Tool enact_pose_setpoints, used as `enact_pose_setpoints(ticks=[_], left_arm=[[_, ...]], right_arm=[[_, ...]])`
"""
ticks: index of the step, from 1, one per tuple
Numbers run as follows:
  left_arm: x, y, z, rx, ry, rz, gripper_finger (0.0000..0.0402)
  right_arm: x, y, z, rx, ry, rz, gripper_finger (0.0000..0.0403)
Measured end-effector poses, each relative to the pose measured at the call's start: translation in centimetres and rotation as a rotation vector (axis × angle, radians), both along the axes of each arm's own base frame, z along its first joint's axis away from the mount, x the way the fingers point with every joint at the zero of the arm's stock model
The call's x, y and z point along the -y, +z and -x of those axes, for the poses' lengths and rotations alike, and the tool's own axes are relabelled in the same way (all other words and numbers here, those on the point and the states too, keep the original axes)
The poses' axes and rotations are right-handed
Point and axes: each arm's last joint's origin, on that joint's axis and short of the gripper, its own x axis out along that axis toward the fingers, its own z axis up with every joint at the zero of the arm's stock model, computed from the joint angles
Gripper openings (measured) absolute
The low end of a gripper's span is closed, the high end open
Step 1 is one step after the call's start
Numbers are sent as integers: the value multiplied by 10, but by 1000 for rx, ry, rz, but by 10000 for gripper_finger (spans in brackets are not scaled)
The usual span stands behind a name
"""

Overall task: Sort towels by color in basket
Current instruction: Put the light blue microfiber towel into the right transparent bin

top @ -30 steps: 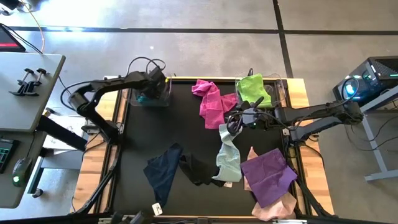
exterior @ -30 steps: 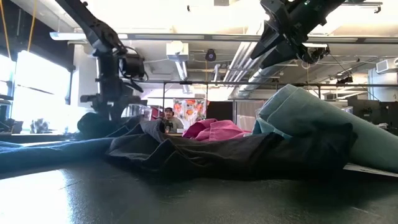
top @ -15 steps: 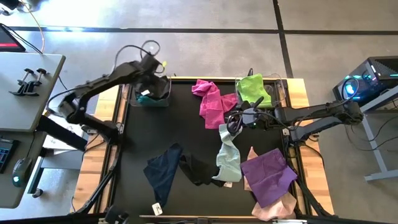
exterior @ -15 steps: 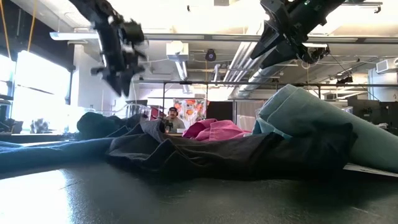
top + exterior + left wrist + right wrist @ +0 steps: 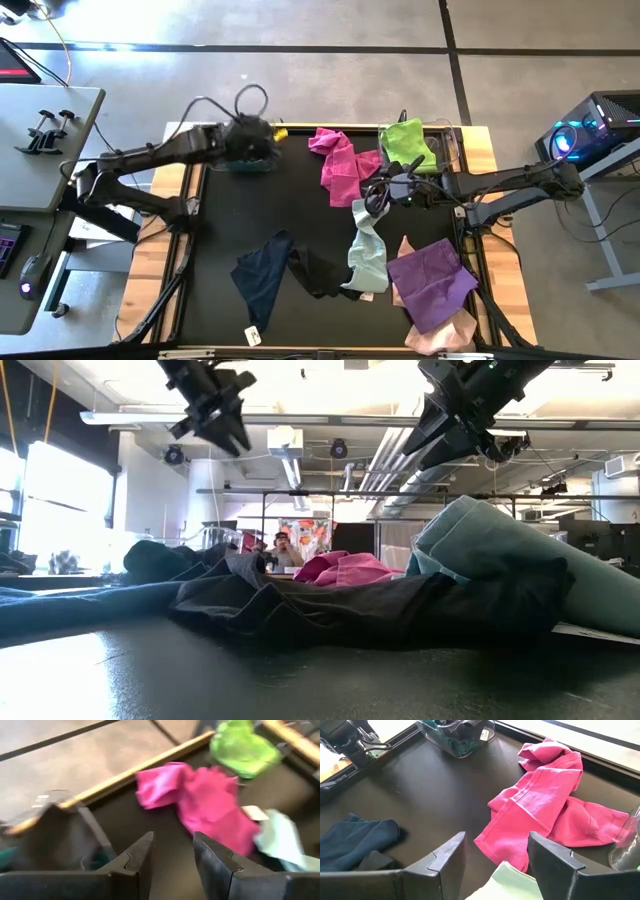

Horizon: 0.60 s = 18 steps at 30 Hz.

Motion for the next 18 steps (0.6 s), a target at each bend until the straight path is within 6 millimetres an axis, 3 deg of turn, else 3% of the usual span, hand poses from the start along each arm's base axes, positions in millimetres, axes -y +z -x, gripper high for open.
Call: enact_pose_setpoints(ticks=[6,18], left_arm=[[41,-10,-33,32,-125,-24,121],[93,-61,-72,-117,-245,39,121]], right_arm=[[0,0,0,6,-2,-1,201],[0,0,-1,27,-15,-50,201]])
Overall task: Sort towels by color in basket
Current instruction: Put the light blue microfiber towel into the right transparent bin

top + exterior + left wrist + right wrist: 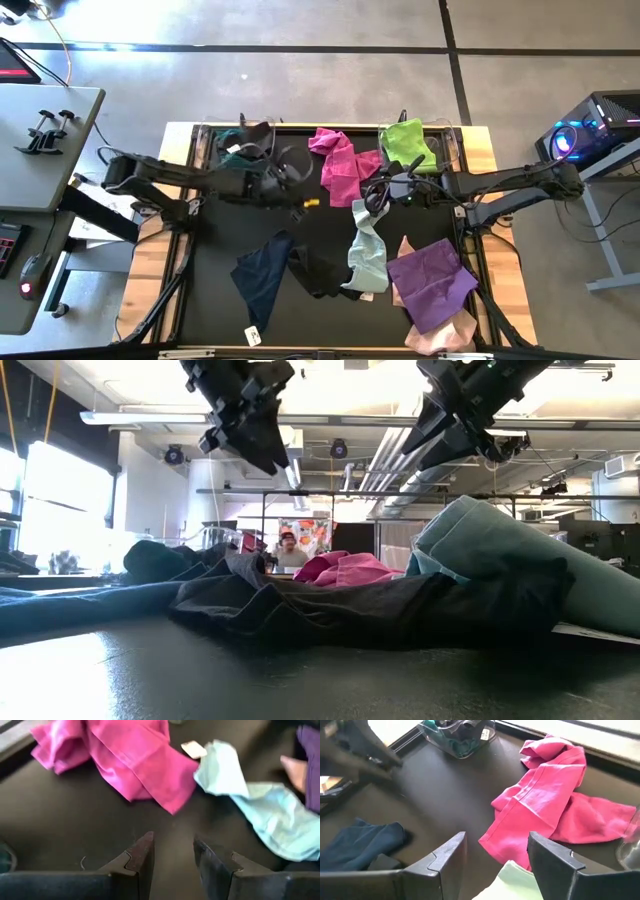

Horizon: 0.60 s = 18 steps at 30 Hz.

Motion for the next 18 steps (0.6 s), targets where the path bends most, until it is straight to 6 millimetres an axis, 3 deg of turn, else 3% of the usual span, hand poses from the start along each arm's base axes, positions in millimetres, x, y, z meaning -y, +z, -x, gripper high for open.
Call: enact_pose_setpoints(ticks=[9,18], left_arm=[[10,-32,-11,-137,-16,-15,121],[12,-49,-17,-198,-26,11,121]], right_arm=[[-2,-1,0,0,44,-65,201],[-2,-12,11,-149,8,-96,201]])
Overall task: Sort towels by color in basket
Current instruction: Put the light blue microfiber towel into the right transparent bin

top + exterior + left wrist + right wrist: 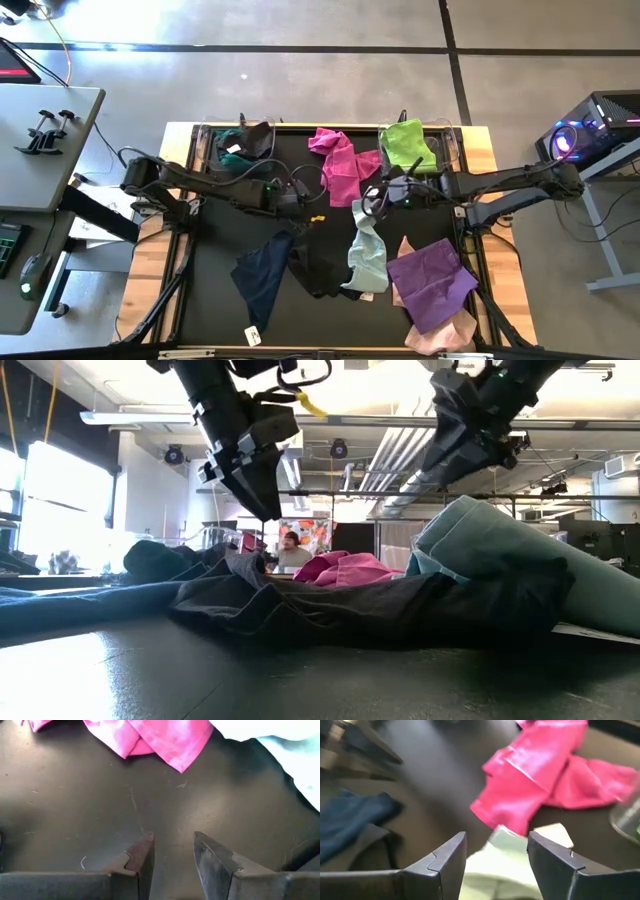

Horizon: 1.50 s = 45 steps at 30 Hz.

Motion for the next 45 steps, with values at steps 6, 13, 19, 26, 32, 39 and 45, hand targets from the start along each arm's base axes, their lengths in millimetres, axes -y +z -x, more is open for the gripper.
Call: enact_pose_setpoints(ticks=[6,13,19,26,32,39,45], left_arm=[[0,0,0,3,-2,5,121],[1,0,0,7,-2,53,121],[3,-1,0,0,-25,99,121],[3,0,4,-32,-37,108,121],[0,21,19,-21,-29,44,121],[-6,51,41,6,-34,-127,121],[-8,56,48,-3,-9,-176,121]], right_arm=[[0,-10,7,-74,-32,-37,205],[-2,-50,21,-160,-54,-144,230],[-14,-78,30,-147,-41,-271,240],[-35,-90,32,-88,70,-286,240],[-44,-90,34,-68,95,-245,240],[-45,-88,32,-62,161,-141,240],[-47,-83,26,-31,335,-53,240]])
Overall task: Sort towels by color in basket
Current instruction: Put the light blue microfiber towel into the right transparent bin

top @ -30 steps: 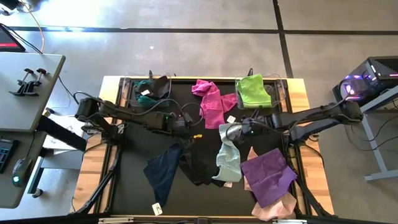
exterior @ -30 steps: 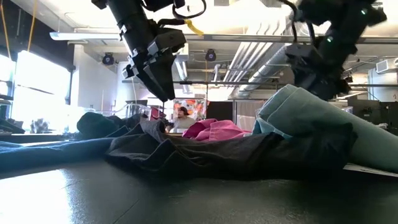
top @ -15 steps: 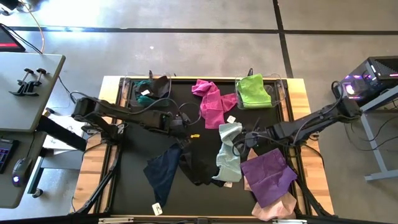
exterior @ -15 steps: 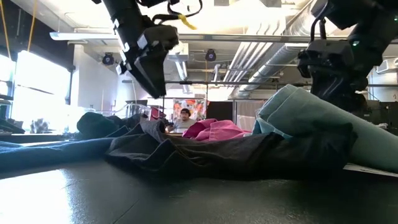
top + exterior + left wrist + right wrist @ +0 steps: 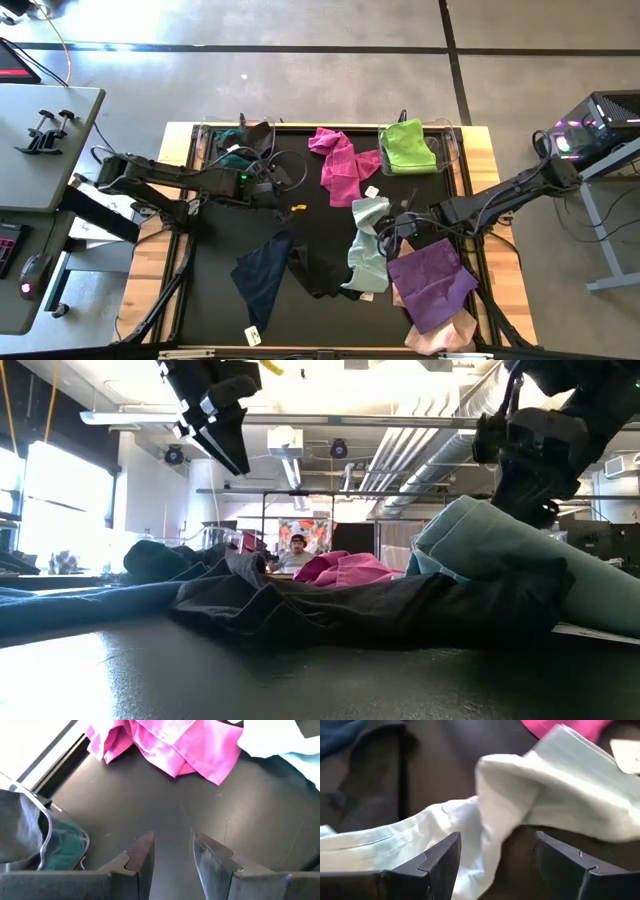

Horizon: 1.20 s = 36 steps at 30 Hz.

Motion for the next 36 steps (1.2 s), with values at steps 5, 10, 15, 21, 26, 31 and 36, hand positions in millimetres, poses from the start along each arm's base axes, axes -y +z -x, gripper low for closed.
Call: enact_pose_setpoints(ticks=[5,10,15,21,26,31,36], left_arm=[[0,-2,-1,4,19,11,121],[0,-1,-1,12,26,15,121],[0,-2,-1,19,37,21,121],[0,-2,-1,30,51,36,121],[0,-2,-1,29,48,38,121],[0,-2,-1,28,47,38,121],[0,-2,-1,17,31,30,121]], right_arm=[[-1,-4,-4,-14,51,51,240],[-3,-23,-12,-77,52,66,240],[-6,-43,-28,-54,-6,40,236],[-7,-65,-36,-71,-171,-37,195],[-6,-67,-35,-70,-227,-64,135],[-3,-49,-32,-31,-220,-144,60],[11,-5,-27,188,-284,-161,6]])
